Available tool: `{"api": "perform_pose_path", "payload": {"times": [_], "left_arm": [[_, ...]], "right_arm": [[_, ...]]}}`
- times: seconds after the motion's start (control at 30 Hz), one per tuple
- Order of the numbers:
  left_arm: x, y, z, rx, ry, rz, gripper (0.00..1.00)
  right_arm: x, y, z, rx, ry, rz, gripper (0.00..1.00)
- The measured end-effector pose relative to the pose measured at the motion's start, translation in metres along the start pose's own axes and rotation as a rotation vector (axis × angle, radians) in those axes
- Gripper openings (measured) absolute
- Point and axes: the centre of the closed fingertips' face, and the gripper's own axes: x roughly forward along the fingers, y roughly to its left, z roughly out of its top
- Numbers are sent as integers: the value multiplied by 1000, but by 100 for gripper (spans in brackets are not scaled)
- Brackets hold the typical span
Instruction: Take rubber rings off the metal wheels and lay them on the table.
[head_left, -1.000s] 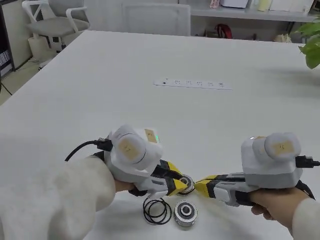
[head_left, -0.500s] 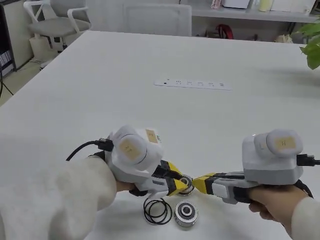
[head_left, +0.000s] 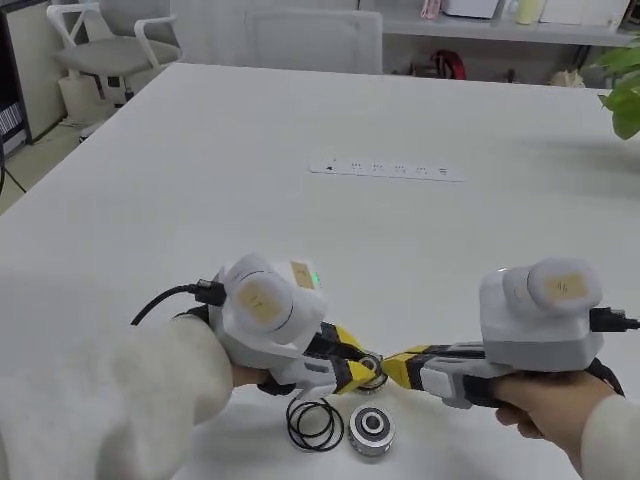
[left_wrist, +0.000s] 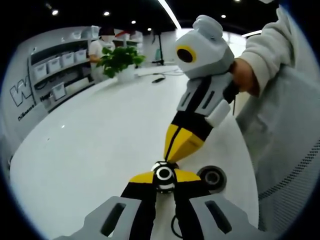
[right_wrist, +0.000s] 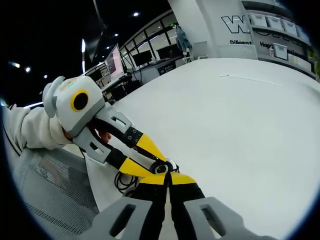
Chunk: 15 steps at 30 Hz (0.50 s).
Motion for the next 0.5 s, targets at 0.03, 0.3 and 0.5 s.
{"api": "perform_pose_path", "payload": {"times": [0.03, 0.3, 0.5], "left_arm": [[0, 0, 0, 0, -1, 0, 14], [0, 0, 0, -6, -8, -1, 14], [0, 0, 0, -15, -21, -1, 14]], "right_arm": [[0, 0, 0, -1, 0, 1, 0], [0, 1, 1, -22, 5, 2, 0], [0, 1, 2, -8, 1, 9, 0]]}}
